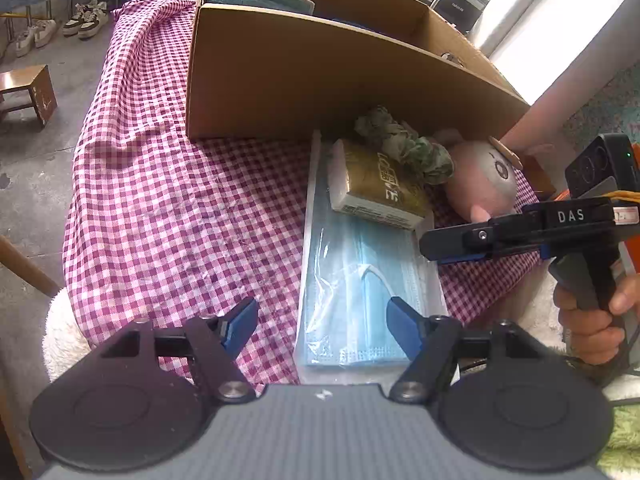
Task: Organize soft objects
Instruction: 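Move the right gripper to the bag of blue face masks and grasp it, then lift the mask bag and carry it over the box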
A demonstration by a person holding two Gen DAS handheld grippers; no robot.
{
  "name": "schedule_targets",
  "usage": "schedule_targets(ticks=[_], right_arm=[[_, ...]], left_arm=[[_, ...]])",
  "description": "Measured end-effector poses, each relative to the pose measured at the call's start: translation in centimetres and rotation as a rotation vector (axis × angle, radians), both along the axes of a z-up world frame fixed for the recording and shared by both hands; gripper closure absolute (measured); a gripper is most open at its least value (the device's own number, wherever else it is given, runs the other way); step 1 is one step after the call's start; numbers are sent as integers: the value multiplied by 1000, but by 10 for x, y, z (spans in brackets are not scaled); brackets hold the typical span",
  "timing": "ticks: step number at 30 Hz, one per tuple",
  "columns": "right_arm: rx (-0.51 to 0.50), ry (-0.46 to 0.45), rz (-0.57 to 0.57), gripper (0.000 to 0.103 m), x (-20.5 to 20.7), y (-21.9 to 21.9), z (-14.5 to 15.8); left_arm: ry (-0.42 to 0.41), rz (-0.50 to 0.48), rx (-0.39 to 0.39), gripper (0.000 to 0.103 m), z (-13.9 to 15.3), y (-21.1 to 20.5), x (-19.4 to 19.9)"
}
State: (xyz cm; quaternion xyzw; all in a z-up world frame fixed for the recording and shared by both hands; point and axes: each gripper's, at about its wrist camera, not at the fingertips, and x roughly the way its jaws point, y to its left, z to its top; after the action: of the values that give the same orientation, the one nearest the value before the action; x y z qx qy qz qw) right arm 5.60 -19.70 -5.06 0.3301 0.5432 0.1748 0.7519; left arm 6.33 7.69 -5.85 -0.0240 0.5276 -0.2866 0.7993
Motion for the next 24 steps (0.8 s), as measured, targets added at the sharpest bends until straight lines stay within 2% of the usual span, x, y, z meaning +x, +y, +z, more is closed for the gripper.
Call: schedule_targets(ticks=[4,6,11,14,16,19,22,24], right_arm=[[1,-6,-7,29,0,4,-1],[25,-2,-17,30,0,2,-4],[169,42,-73,36,-4,-7,-21],[273,97,-114,45,-8,-16,-35],[376,163,-129,61,-13,-20,-51],[441,206,-138,74,-17,-18,-60],[504,201,-147,79,-12,-21,-45],[538,120,-134,79,-4,-24,-15]], left_arm=[[49,-4,22,40,-14,-18,19],[42,-24,8,44,-14,-26,21],[131,2,-70,50,-17,-25,23],[228,40,-165,58,-21,-11,25],[290,55,-243,67,-24,-1,26],[364,67,-322,75,-30,6,29],[392,93,-388,77,-16,13,32],[327,106,-496,77,12,22,36]])
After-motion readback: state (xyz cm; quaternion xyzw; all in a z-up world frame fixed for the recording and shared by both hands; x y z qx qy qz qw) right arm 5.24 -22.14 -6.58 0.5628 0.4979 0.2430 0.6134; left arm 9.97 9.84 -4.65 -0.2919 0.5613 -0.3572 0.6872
